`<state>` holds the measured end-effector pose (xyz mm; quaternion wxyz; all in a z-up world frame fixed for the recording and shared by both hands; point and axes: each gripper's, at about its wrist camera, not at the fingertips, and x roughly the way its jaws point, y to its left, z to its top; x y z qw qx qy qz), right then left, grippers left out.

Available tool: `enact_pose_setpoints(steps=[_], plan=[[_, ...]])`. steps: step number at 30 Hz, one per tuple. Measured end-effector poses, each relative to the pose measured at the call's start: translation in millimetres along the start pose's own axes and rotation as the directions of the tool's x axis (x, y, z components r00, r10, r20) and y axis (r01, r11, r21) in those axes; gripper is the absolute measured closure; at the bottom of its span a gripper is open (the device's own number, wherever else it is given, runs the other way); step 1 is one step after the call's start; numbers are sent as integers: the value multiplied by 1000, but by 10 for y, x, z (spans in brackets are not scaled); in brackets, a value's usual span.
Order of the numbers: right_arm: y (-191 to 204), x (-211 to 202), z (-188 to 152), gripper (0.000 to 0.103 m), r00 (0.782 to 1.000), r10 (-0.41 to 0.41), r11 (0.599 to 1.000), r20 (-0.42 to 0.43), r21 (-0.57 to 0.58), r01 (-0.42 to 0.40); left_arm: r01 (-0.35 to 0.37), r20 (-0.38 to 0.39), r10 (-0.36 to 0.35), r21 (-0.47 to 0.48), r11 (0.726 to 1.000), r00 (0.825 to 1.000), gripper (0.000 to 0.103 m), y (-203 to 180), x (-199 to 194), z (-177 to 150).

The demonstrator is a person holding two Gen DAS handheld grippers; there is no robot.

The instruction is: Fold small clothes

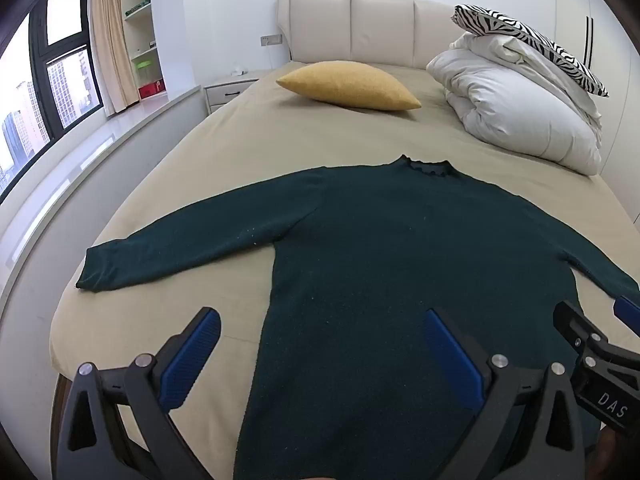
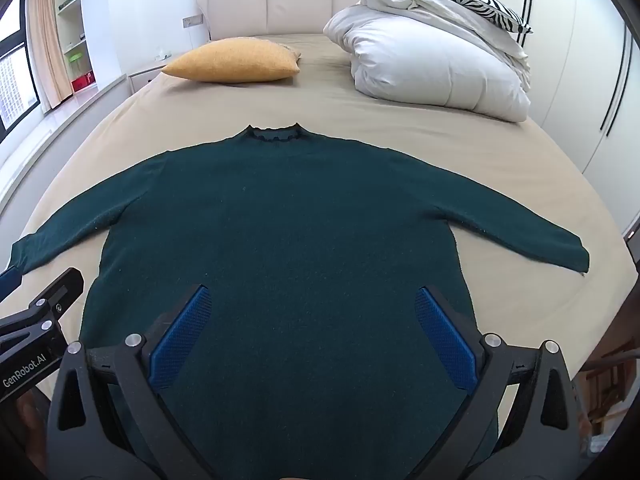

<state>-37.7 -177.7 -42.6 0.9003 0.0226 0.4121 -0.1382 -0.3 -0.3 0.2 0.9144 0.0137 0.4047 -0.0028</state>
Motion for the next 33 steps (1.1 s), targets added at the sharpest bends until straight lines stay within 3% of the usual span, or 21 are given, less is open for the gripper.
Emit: enact_pose_setpoints(steps=[33], plan=[[43,20,-13,0,1000,2,1000,-2,-4,-2,0,-3,0,-1,1000,1000,0,2,1,1]])
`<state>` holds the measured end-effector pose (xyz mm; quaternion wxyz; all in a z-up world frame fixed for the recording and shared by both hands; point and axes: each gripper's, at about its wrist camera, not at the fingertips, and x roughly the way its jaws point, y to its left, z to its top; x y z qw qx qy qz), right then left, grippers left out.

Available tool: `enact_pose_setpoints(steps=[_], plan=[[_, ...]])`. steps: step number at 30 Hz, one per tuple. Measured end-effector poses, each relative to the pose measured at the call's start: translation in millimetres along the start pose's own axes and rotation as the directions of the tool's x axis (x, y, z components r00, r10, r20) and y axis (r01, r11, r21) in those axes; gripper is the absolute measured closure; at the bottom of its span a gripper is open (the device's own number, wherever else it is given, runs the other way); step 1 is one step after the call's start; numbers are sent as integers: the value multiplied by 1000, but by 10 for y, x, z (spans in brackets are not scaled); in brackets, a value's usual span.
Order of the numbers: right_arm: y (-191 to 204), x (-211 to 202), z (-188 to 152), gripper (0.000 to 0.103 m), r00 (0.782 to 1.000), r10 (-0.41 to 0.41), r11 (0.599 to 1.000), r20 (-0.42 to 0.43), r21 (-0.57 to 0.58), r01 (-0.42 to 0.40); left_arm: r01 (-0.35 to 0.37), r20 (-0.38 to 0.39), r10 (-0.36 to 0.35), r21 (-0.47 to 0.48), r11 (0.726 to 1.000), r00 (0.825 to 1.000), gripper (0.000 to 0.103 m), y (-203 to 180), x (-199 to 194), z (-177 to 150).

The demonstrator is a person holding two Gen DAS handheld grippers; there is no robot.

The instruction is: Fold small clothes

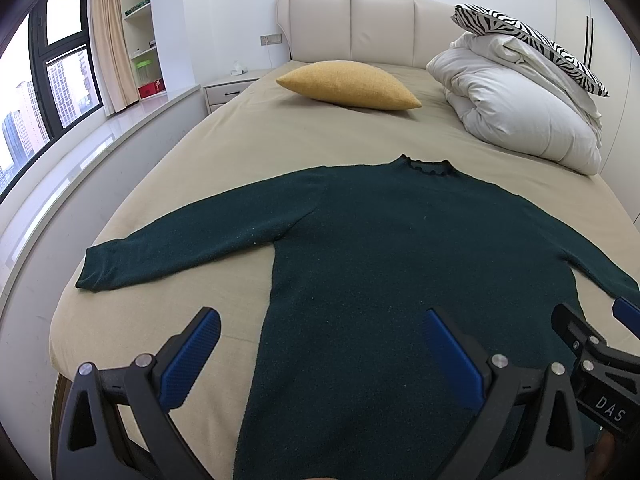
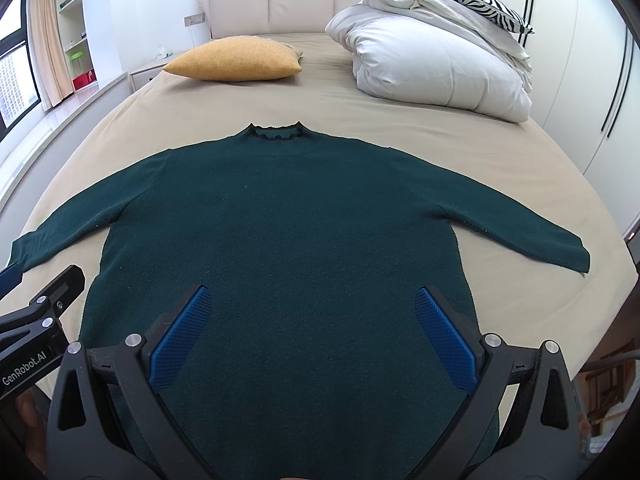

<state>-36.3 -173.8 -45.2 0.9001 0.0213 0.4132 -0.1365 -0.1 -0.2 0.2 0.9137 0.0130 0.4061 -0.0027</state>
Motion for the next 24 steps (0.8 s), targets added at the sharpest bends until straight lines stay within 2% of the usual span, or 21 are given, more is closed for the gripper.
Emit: enact_pose_setpoints(steps=[24], plan=[[27,33,-41,0,1000,3,1000,-5,-2,-3,0,0,0,0,1000,1000,0,0,-2,1]])
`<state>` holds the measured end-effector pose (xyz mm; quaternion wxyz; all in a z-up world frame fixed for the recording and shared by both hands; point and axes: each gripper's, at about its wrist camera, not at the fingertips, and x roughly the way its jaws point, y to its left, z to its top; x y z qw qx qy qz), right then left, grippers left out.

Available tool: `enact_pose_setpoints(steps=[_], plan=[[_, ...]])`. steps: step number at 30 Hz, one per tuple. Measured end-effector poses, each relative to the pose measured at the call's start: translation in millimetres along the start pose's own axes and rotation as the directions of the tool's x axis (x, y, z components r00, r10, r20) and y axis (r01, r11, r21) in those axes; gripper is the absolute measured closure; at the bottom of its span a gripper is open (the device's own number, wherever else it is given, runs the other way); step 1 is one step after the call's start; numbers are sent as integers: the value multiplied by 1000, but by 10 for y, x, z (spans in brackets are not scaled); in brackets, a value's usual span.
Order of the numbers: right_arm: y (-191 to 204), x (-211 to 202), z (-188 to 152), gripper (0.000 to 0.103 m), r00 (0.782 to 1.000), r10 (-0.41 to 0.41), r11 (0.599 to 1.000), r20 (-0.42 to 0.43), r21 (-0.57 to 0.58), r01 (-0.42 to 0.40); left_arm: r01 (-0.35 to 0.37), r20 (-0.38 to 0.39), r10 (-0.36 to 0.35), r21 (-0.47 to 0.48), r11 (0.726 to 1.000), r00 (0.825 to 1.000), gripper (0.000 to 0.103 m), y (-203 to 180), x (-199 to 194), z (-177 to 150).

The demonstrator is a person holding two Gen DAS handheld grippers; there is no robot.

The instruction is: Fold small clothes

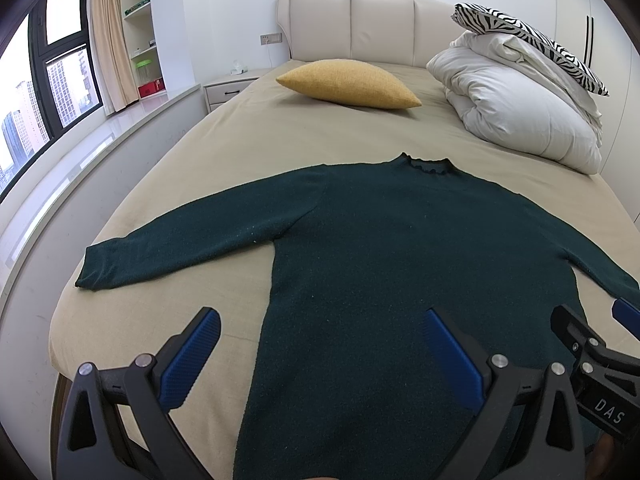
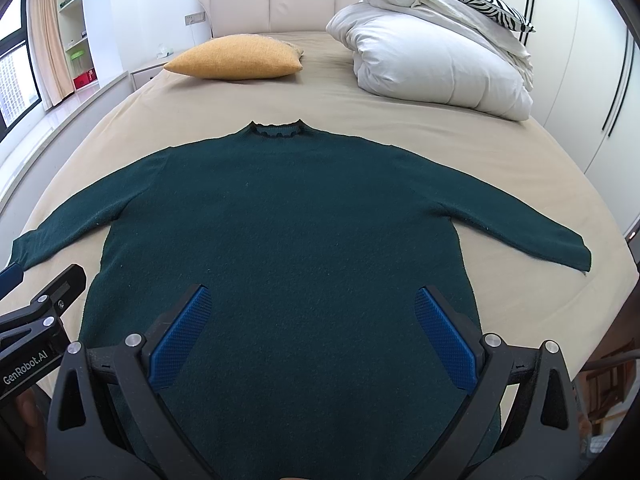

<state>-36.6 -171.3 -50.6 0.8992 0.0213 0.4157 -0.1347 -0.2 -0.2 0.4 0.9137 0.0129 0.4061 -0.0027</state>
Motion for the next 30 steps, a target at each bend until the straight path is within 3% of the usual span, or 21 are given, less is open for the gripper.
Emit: enact_pose_setpoints(steps=[30], plan=[[-16,44,-11,0,1000,6,1000,-14,1,-6,6,-8,-6,-2,1000,1000,0,-34,68,-103]])
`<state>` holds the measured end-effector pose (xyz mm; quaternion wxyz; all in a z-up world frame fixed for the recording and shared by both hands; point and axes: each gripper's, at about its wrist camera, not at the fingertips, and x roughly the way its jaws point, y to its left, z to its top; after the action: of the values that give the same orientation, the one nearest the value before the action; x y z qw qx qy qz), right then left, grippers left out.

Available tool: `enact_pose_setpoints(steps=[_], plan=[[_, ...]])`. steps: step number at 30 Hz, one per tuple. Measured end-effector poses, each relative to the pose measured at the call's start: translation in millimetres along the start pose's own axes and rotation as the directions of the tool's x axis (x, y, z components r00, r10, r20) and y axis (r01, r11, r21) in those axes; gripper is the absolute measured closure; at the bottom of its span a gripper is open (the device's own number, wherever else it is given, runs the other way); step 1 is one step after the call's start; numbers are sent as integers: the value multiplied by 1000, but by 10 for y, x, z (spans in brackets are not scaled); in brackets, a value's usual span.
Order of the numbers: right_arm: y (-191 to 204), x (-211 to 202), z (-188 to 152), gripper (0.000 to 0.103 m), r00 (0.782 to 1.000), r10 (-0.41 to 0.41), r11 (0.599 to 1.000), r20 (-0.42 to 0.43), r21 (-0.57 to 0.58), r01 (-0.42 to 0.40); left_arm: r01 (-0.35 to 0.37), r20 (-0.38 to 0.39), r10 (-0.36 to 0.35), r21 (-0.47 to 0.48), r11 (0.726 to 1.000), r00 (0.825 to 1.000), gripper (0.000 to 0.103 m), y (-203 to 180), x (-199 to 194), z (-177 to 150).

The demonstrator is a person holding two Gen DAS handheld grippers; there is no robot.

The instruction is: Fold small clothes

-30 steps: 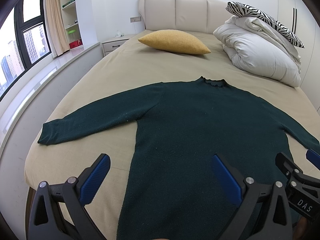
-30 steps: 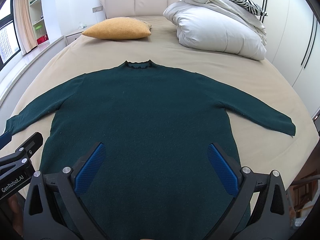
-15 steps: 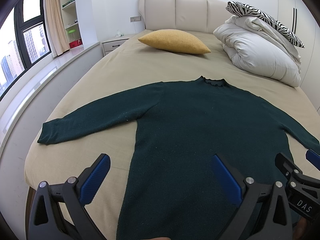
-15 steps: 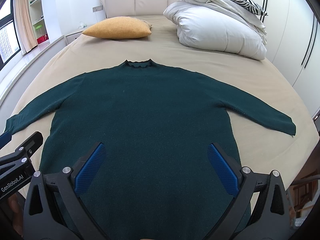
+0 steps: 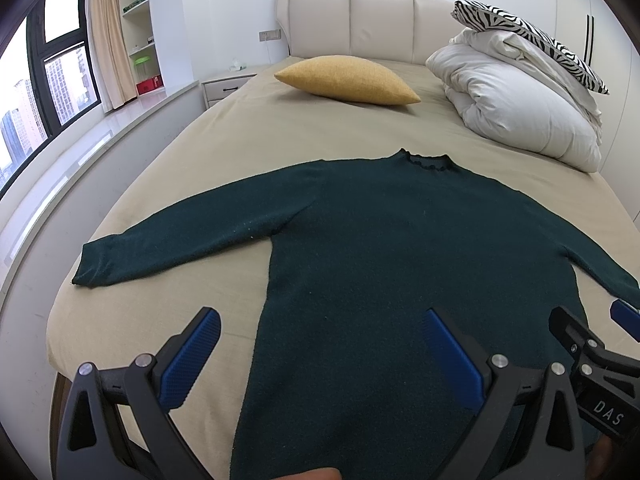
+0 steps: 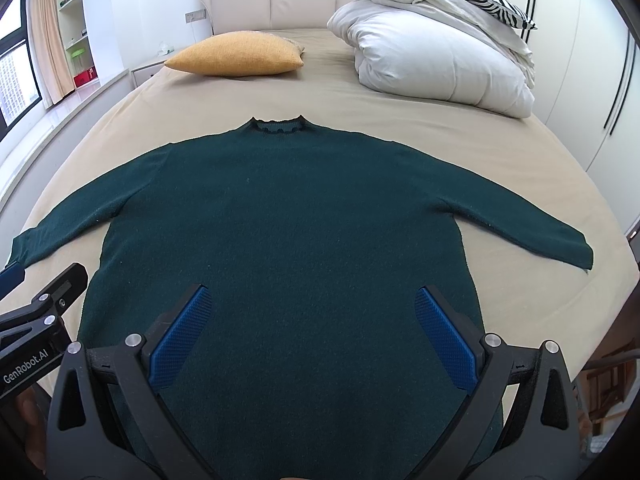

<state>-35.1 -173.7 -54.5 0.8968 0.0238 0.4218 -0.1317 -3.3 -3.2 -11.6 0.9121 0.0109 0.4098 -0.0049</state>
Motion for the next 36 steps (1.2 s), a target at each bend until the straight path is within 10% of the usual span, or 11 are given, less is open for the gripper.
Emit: enact_pose_setpoints(steps=[13,18,22,26,36], plan=[[-1113,416,107,0,977,183,955,-109,255,-150,104,-62,-107,-47,993,992,0,-50,249,-21],[-2450,576,60,1,977,207,847,-50,509,-154,225,-150,-241,-120,967,959,0,-100,500,68],[-3718,656,-158,4,986,164,689,32,711,-138,192,-58,-194,-41,981,979,0,-294,516,164],[-4706,793,-402,31,998,58,606,0,795,-35,190,-78,-187,32,981,979,0,-552,587,285],[-5780,1426,-721,49,999,41,475,11,879,-30,299,-190,-311,-89,950,931,0,-722,952,464]])
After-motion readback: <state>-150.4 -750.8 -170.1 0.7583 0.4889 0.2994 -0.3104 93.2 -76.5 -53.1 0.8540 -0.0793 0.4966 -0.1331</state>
